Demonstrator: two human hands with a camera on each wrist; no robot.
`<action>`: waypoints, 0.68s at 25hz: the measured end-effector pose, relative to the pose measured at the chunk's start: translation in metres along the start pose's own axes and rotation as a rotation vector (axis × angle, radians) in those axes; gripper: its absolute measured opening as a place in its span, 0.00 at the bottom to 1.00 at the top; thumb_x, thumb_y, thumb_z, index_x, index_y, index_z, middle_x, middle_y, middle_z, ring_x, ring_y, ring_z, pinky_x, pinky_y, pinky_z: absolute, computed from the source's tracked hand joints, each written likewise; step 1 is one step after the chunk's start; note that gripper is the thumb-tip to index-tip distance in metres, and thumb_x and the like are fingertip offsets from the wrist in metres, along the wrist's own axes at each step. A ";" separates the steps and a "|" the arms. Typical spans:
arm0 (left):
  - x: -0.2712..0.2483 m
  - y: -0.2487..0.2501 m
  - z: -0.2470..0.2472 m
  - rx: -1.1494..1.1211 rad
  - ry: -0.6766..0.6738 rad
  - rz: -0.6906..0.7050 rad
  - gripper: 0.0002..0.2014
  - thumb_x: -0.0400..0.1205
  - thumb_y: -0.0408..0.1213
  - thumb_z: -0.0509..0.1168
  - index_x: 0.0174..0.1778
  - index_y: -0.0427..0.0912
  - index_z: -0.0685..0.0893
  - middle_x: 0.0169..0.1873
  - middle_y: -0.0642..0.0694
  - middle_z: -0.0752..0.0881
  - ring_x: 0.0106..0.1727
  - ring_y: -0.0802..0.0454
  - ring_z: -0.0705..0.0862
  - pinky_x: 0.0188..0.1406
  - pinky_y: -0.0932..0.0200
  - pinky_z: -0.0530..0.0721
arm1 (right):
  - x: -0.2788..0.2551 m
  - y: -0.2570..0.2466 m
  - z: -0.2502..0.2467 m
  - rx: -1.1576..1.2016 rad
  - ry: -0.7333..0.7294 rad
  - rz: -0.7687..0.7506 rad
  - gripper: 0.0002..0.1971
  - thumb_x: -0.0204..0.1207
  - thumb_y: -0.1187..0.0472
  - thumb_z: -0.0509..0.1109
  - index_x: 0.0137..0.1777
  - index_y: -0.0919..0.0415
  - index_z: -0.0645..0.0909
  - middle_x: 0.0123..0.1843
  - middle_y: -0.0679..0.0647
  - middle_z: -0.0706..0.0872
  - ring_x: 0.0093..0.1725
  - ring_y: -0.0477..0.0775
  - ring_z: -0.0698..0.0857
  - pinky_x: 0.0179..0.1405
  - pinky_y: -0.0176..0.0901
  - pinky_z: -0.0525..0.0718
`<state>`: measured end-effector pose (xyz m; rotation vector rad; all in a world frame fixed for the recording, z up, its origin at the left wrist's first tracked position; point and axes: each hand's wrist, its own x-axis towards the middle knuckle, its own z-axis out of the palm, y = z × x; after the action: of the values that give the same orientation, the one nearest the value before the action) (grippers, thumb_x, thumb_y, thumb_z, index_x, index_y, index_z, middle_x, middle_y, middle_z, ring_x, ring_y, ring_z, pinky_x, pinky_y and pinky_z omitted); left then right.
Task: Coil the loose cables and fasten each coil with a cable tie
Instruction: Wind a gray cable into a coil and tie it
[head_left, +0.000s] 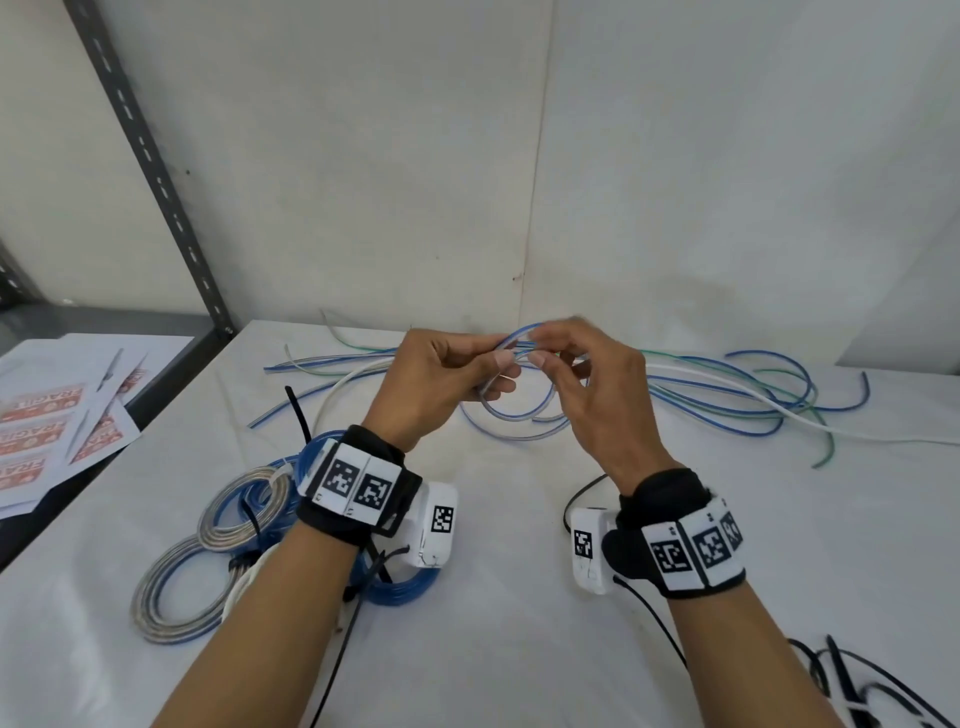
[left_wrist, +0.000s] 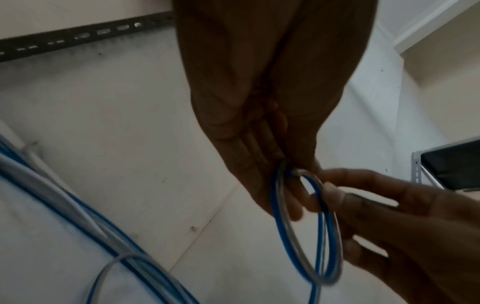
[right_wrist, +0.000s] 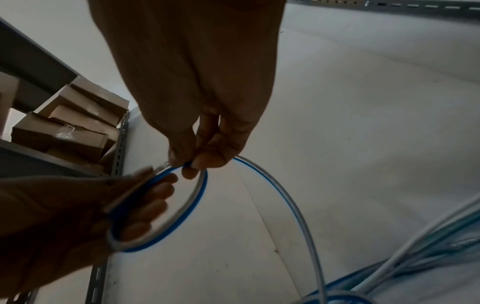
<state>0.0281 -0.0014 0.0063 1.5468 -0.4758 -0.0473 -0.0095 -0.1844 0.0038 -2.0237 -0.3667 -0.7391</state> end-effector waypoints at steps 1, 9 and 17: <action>-0.001 0.003 -0.002 -0.006 -0.033 -0.030 0.10 0.82 0.29 0.72 0.59 0.36 0.91 0.45 0.31 0.92 0.42 0.45 0.92 0.50 0.49 0.90 | -0.001 -0.003 -0.001 0.055 0.002 0.034 0.16 0.81 0.68 0.74 0.65 0.50 0.83 0.43 0.45 0.91 0.42 0.50 0.87 0.40 0.41 0.83; -0.004 0.007 -0.007 0.252 -0.095 -0.106 0.06 0.80 0.27 0.75 0.52 0.35 0.93 0.37 0.35 0.93 0.33 0.50 0.90 0.39 0.53 0.91 | -0.007 0.006 0.015 -0.259 0.077 -0.068 0.09 0.77 0.56 0.79 0.56 0.55 0.92 0.44 0.50 0.80 0.48 0.56 0.79 0.45 0.50 0.82; -0.005 0.014 -0.016 0.144 -0.055 -0.075 0.09 0.79 0.28 0.76 0.55 0.33 0.91 0.41 0.36 0.93 0.38 0.50 0.91 0.48 0.52 0.92 | -0.003 0.005 0.009 0.012 0.109 0.046 0.05 0.82 0.61 0.75 0.52 0.57 0.92 0.47 0.46 0.92 0.49 0.45 0.89 0.52 0.45 0.86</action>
<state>0.0248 0.0163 0.0191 1.7078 -0.4728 -0.1161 -0.0063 -0.1793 -0.0050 -1.9647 -0.2598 -0.8133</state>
